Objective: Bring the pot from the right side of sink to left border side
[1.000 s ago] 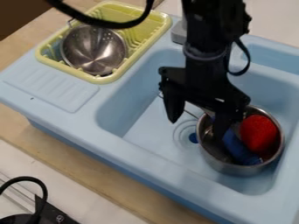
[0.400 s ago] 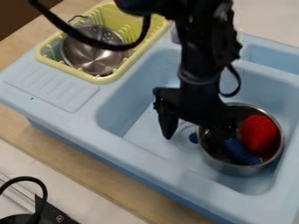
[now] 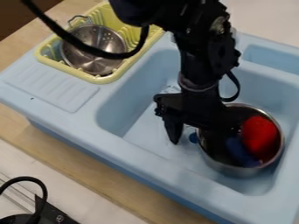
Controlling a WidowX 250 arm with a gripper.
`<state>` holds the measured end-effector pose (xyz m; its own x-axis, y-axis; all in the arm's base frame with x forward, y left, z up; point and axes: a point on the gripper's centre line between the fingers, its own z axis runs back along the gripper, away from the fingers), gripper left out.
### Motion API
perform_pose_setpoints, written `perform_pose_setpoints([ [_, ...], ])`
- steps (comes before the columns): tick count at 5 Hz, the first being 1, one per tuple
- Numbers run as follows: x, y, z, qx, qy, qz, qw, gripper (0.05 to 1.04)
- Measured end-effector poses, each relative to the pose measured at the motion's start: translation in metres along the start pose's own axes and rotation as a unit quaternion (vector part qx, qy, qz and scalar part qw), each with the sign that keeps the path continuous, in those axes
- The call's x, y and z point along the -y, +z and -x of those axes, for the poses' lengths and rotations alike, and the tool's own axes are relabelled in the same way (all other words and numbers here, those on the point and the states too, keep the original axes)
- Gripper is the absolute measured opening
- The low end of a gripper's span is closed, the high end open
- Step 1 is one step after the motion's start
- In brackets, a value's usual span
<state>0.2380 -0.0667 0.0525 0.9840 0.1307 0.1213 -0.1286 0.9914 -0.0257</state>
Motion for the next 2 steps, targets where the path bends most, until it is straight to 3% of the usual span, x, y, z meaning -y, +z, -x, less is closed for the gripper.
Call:
perform_pose_setpoints([
  [1,0.0002,0.0035,0.0021,0.02,-0.011,0.022,0.9995,0.413],
  [2,0.0008,0.006,-0.0001,0.031,-0.013,0.024,0.9991,0.191],
])
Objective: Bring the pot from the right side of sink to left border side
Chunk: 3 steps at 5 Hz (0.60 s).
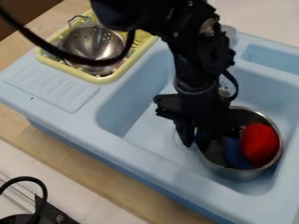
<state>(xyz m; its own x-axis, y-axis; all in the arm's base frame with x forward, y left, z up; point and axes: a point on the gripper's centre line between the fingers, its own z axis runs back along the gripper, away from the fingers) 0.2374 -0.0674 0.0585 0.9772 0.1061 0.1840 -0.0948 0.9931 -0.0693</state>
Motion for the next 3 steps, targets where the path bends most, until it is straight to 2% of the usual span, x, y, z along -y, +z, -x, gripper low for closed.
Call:
perform_pose_setpoints([
  [1,-0.0023,0.0027,0.0018,-0.018,0.002,0.001,0.9998,0.078],
  [3,-0.0077,0.0123,0.0002,-0.037,0.02,0.006,0.9991,0.063],
])
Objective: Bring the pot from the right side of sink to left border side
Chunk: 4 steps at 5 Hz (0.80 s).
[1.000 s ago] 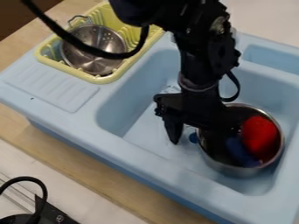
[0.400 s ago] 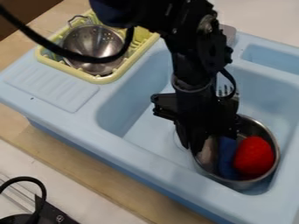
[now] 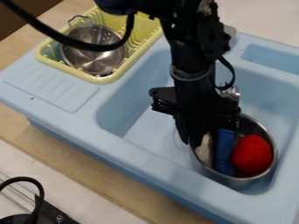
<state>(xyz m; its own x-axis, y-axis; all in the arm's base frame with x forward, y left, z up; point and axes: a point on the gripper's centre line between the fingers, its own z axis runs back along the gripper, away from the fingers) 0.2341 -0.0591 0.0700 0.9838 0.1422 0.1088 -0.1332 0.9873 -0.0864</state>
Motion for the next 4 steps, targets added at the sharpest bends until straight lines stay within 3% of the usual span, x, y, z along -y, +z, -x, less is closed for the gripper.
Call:
perform_pose_setpoints([
  [3,-0.012,0.04,-0.009,0.014,0.041,0.024,0.9988,0.062],
  [4,-0.017,0.058,-0.006,0.02,0.062,0.008,0.9979,0.062],
])
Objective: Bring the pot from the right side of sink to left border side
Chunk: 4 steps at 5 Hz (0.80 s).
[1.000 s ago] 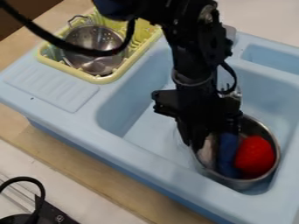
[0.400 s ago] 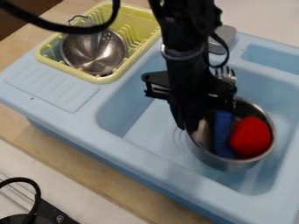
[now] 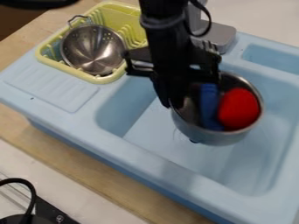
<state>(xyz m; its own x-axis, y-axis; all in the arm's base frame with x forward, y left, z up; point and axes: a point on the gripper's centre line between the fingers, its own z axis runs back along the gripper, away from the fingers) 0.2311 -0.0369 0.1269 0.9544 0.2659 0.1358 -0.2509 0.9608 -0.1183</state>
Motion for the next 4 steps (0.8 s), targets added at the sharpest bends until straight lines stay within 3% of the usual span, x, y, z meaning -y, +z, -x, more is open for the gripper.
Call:
perform_pose_setpoints([
  [2,-0.027,0.02,0.01,0.003,0.051,-0.026,0.9984,0.062],
  [3,-0.046,0.023,0.017,0.003,0.039,-0.031,0.9988,0.062],
  [4,-0.063,0.027,0.024,0.016,0.06,-0.04,0.9973,0.062],
])
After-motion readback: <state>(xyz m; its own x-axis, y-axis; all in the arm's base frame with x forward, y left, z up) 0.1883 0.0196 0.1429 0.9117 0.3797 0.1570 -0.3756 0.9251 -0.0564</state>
